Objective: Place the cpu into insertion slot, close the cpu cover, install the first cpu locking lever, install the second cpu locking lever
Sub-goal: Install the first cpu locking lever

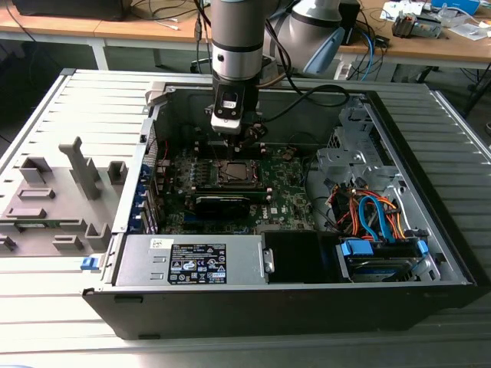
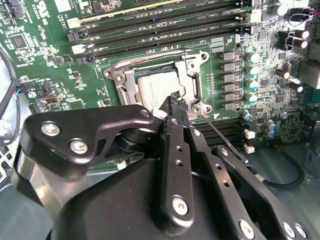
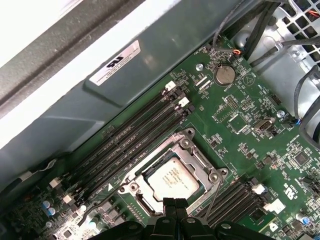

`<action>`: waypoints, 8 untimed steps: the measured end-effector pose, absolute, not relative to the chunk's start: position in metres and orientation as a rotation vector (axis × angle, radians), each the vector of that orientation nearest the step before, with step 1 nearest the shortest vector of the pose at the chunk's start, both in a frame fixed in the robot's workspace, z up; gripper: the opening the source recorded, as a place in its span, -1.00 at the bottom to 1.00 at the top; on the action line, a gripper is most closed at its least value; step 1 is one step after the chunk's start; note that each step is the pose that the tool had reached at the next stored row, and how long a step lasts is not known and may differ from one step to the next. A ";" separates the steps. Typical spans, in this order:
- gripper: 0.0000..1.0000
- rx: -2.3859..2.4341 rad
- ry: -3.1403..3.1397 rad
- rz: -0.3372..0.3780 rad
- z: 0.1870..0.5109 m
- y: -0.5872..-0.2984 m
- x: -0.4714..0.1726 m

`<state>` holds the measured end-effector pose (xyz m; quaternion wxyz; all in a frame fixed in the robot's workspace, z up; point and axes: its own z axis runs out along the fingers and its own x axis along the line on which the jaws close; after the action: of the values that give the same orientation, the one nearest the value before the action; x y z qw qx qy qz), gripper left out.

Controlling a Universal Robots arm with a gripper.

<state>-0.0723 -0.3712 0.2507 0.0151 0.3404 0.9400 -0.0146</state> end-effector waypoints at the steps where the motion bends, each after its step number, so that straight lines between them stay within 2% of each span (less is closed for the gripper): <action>1: -0.79 1.057 2.926 -0.045 0.251 -0.371 -0.072; 8: -0.79 1.035 2.934 -0.045 0.251 -0.371 -0.072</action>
<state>-0.0723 -0.3712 0.2508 0.0152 0.3326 0.9428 -0.0145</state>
